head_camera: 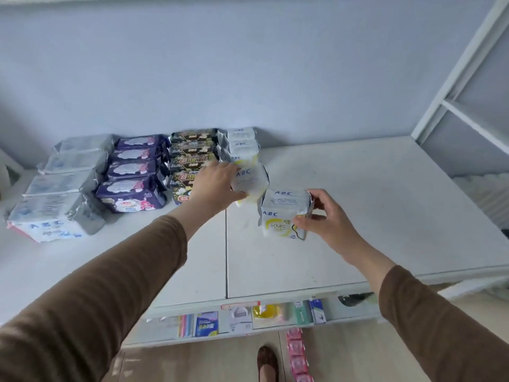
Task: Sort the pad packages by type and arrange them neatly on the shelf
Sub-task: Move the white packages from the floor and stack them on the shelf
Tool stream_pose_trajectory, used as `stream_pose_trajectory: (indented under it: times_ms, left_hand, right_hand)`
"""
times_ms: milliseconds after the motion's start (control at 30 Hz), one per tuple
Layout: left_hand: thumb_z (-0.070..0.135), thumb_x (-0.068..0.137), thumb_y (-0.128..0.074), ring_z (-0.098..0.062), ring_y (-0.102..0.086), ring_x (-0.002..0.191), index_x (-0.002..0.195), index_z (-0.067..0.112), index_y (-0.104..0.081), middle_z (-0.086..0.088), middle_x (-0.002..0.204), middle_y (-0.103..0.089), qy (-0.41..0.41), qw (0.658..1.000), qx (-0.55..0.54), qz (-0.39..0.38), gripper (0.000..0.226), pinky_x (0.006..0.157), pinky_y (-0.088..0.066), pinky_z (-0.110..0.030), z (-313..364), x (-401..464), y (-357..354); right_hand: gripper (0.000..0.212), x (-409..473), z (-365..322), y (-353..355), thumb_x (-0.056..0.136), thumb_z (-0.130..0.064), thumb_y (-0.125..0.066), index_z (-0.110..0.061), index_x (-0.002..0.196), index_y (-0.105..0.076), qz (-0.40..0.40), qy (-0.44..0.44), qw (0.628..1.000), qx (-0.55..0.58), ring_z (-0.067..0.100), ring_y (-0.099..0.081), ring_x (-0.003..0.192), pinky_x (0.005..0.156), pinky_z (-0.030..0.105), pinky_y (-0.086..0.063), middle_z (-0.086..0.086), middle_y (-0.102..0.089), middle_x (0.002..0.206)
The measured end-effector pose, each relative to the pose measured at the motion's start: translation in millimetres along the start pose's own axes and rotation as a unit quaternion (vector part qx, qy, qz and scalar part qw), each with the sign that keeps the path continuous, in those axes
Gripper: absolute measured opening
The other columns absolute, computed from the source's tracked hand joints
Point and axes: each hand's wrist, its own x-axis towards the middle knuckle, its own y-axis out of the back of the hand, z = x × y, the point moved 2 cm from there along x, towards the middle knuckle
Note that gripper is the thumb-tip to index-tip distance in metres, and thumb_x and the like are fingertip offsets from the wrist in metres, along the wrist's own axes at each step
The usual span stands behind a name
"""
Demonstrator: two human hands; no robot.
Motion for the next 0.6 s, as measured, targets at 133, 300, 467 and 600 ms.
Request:
stream_pose_trajectory:
  times_ms: [133,300,467,600]
  left_hand:
    - [0.057,0.076,-0.071,-0.023,-0.047,0.115,0.13,0.026,-0.053,0.005,0.119,-0.062,0.014,0.999,0.043,0.001,0.065,0.094,-0.037,-0.04,-13,43,-16]
    - [0.061,0.077,-0.068,-0.022,-0.046,0.119,0.134,0.03,-0.05,0.006,0.121,-0.06,0.019,0.997,0.069,-0.034,0.067,0.098,-0.036,-0.041,-26,77,-37]
    - [0.063,0.075,-0.066,-0.023,-0.047,0.113,0.127,0.032,-0.05,0.005,0.115,-0.06,0.013,0.997,0.07,-0.032,0.063,0.097,-0.033,-0.042,-30,97,-52]
    - [0.065,0.076,-0.061,-0.023,-0.047,0.105,0.115,0.036,-0.049,0.006,0.106,-0.06,-0.005,0.996,0.075,-0.041,0.051,0.094,-0.032,-0.042,-34,101,-54]
  right_hand:
    - [0.056,40,11,-9,0.072,-0.006,-0.086,-0.021,0.119,-0.06,-0.019,-0.002,1.0,-0.013,0.013,-0.056,0.107,0.093,0.032,-0.055,0.008,-0.059,0.121]
    - [0.059,70,22,-24,0.069,-0.014,-0.085,-0.023,0.121,-0.059,-0.043,-0.006,0.999,-0.029,0.016,-0.055,0.112,0.096,0.045,-0.055,0.002,-0.058,0.119]
    - [0.061,92,27,-35,0.067,-0.022,-0.083,-0.025,0.123,-0.057,-0.052,-0.015,0.997,-0.056,0.01,-0.055,0.111,0.097,0.043,-0.055,-0.02,-0.058,0.11]
    - [0.062,109,31,-40,0.071,-0.02,-0.082,-0.026,0.128,-0.056,-0.072,-0.023,0.994,-0.082,0.008,-0.053,0.117,0.101,0.041,-0.052,-0.019,-0.056,0.115]
